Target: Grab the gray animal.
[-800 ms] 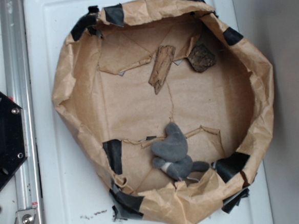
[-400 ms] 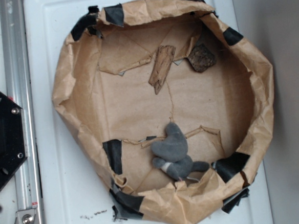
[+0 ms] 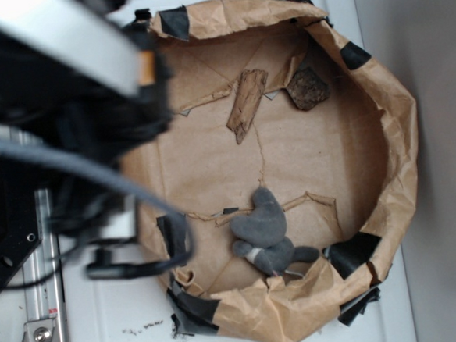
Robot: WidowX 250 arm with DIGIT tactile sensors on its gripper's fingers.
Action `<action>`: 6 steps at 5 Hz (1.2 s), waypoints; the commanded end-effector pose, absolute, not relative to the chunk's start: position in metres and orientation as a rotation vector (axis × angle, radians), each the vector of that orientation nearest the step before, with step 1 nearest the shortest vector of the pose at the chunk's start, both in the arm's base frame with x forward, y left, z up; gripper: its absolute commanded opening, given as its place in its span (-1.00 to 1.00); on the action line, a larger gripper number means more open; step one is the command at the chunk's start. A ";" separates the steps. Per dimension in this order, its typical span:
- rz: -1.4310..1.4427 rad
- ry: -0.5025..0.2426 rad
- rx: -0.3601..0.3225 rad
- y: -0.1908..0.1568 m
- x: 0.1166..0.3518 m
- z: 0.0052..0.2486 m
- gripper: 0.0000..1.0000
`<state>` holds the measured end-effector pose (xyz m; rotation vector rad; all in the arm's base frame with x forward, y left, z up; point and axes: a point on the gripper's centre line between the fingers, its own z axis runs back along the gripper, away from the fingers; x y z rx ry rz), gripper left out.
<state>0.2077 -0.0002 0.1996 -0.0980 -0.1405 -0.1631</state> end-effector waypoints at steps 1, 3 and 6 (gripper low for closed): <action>-0.185 -0.171 -0.141 0.008 0.254 0.188 1.00; -0.185 -0.171 -0.141 0.008 0.254 0.188 1.00; -0.689 -0.217 -0.206 -0.026 0.298 0.108 1.00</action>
